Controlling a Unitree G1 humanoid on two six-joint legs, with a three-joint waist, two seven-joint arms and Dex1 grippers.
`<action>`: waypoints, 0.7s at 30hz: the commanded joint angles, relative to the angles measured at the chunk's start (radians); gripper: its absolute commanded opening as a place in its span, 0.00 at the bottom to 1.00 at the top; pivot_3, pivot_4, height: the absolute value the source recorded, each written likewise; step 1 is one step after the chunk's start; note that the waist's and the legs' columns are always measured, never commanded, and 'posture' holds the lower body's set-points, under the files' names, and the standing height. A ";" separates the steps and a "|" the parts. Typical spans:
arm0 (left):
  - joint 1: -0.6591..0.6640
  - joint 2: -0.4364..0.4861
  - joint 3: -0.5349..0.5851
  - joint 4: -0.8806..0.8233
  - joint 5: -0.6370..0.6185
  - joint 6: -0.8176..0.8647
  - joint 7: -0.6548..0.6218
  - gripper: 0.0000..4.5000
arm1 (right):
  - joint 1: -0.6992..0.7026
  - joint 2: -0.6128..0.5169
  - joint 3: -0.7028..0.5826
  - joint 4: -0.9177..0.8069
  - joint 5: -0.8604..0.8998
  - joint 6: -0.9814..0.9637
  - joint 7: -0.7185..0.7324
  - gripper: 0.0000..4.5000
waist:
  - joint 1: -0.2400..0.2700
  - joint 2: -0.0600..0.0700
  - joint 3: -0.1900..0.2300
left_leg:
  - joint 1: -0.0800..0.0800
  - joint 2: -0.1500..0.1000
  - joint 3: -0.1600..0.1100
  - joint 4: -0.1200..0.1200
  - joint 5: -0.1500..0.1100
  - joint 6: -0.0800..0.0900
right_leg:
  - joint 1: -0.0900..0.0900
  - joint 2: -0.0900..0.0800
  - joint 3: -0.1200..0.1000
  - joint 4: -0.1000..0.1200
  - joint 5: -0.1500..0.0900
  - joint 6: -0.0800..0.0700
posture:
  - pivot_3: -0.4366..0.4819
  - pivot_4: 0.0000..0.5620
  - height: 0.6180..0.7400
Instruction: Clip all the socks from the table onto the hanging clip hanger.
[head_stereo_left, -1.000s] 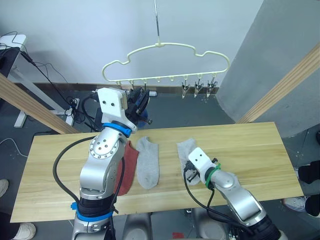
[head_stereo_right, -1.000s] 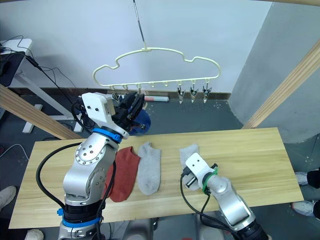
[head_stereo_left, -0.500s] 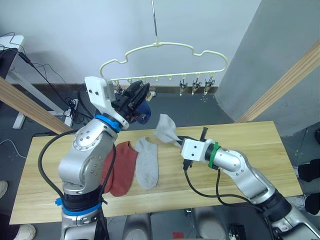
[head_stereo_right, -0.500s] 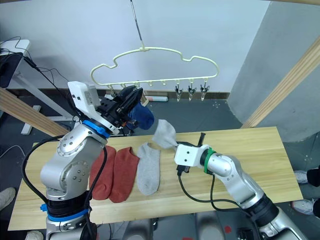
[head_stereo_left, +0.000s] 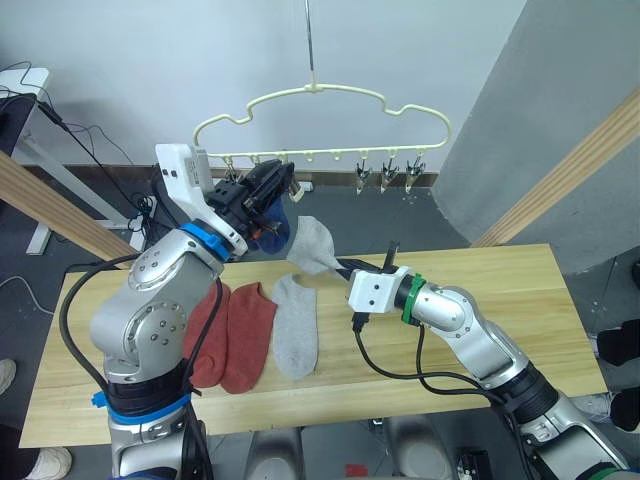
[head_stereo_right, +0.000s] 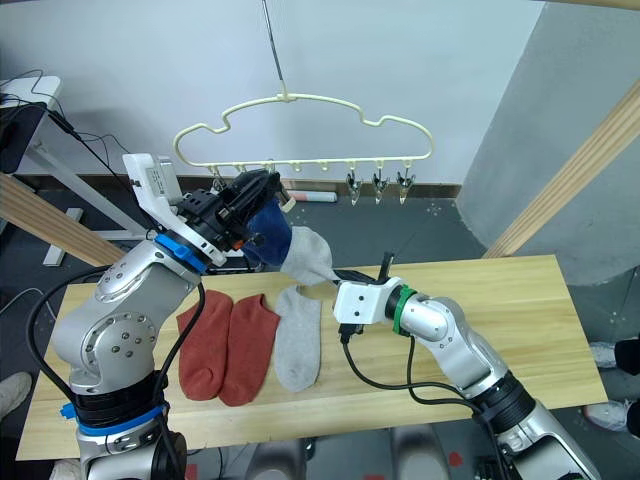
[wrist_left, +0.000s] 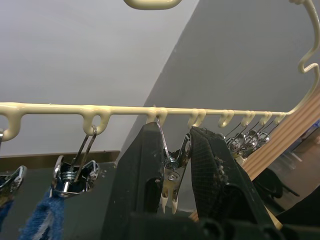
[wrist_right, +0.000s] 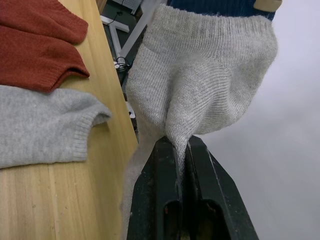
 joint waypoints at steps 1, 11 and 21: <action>-0.015 0.018 0.022 -0.019 -0.040 0.001 0.003 0.15 | -0.017 0.022 -0.032 -0.019 -0.012 -0.039 -0.029 0.00 | 0.000 0.000 0.000 | 0.000 0.000 0.000 0.000 0.000 0.000 | 0.000 0.000 0.000 0.000 0.000 0.000 | 0.35 0.60 1.00; -0.019 0.029 0.034 -0.012 -0.085 0.023 0.035 0.15 | -0.038 0.057 -0.043 0.010 -0.032 -0.073 -0.052 0.00 | -0.002 0.000 0.000 | 0.000 0.000 0.000 0.000 0.000 0.000 | 0.000 0.000 0.000 0.000 0.000 0.000 | 0.34 0.60 1.00; -0.025 0.029 0.023 -0.009 -0.097 0.019 0.045 0.15 | -0.046 0.085 -0.049 0.023 -0.035 -0.077 -0.052 0.00 | -0.006 0.000 0.000 | 0.000 0.000 0.000 0.000 0.000 0.000 | 0.000 0.000 0.000 0.000 0.000 0.000 | 0.33 0.60 1.00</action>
